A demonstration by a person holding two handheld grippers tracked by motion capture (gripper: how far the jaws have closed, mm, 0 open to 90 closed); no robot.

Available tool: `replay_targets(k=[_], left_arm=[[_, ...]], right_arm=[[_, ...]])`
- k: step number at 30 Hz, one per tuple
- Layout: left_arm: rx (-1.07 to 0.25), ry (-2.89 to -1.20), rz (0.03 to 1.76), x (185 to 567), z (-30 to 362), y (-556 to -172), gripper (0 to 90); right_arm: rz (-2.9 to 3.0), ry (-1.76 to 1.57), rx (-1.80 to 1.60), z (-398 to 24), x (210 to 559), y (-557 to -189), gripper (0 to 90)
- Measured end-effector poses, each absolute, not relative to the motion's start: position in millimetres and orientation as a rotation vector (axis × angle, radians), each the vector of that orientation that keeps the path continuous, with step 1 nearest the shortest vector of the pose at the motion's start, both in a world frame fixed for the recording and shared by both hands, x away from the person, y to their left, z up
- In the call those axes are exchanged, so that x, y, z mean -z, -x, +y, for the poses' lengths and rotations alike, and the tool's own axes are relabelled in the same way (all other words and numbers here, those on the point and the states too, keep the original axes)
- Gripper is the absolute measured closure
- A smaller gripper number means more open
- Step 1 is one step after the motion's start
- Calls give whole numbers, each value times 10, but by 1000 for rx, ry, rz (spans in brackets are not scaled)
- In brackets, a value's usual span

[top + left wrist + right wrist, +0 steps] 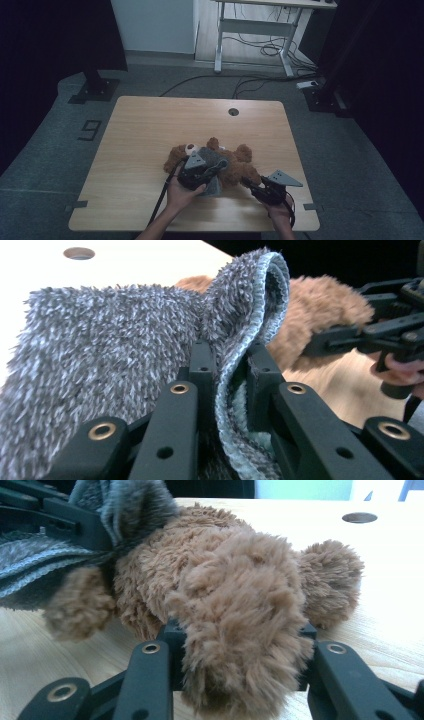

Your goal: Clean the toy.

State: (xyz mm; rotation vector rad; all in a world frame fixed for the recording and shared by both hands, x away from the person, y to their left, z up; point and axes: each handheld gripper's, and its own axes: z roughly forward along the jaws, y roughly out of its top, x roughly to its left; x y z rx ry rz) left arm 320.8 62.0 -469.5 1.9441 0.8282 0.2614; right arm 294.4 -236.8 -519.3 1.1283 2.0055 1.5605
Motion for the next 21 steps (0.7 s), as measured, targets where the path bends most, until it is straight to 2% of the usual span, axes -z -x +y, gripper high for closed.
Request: replay_targets(k=[21], left_arm=[[-296,-1858,944,4795,1462,-3143,770]], right_arm=[[2008,-1107,-1565,-2382,5198,-2940,594]])
